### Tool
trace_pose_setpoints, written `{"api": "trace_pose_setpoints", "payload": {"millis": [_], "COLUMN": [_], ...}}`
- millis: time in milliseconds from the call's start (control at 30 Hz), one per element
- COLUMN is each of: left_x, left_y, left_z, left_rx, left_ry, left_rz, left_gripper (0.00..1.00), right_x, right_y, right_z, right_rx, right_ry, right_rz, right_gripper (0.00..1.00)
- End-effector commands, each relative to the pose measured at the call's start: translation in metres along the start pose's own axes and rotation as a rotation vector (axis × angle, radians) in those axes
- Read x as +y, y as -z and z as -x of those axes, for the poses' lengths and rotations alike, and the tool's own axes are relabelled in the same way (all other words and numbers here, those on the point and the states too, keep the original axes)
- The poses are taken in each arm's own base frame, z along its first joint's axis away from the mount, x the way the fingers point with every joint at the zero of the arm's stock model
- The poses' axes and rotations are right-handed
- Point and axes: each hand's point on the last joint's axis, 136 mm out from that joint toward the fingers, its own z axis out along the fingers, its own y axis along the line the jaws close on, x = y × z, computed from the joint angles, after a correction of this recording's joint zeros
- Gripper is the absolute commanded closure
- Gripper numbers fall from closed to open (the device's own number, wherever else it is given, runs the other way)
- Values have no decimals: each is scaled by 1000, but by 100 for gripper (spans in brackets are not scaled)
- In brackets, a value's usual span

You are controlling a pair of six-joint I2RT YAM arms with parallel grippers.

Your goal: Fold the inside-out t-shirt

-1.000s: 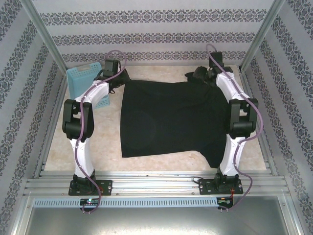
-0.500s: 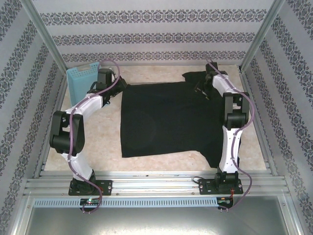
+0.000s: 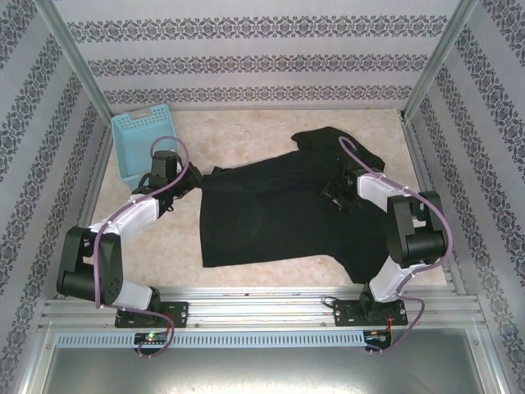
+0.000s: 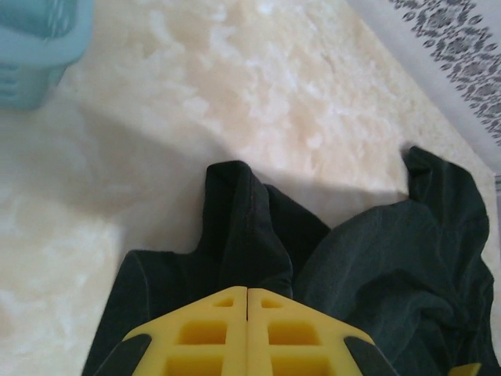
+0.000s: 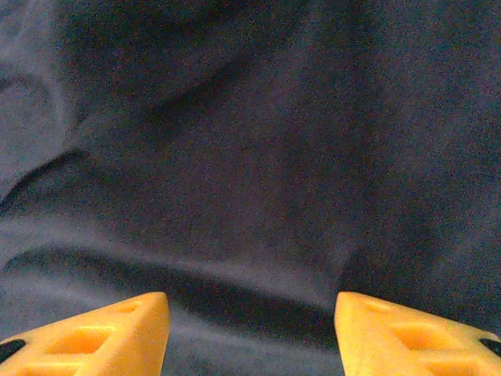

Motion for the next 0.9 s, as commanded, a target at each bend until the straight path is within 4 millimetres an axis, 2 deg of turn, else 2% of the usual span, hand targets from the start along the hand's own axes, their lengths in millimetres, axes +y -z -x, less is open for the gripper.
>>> {"api": "trace_pose_setpoints", "payload": {"millis": [0, 67, 167, 267, 333, 433, 567, 667, 733, 867], "left_x": [6, 2, -4, -13, -18, -19, -10, 0, 6, 16], "left_y": [3, -1, -7, -10, -10, -9, -5, -1, 0, 0], "left_z": [-10, -13, -15, -16, -19, -25, -32, -36, -40, -47], "left_rx": [42, 71, 94, 103, 115, 130, 129, 123, 136, 140], "left_ry": [-33, -42, -37, -51, -72, -83, -90, -89, -92, -79], "left_rz": [21, -1, -33, -61, -72, -73, -57, -27, -7, 16], "left_gripper": [100, 100, 100, 100, 100, 100, 100, 100, 100, 100], "right_x": [20, 48, 85, 107, 122, 131, 122, 102, 88, 46], "right_y": [28, 46, 50, 26, 9, -20, -50, -61, -57, -41], "right_z": [24, 54, 93, 122, 135, 147, 151, 139, 129, 98], "right_rx": [-122, -201, -236, -210, -186, -143, -100, -54, -58, -86], "right_ry": [45, 130, 181, 162, 139, 93, 24, -39, -74, -134], "right_rz": [63, 103, 121, 117, 131, 117, 65, 22, 6, -24], "right_gripper": [41, 41, 40, 38, 37, 37, 37, 40, 44, 50]}}
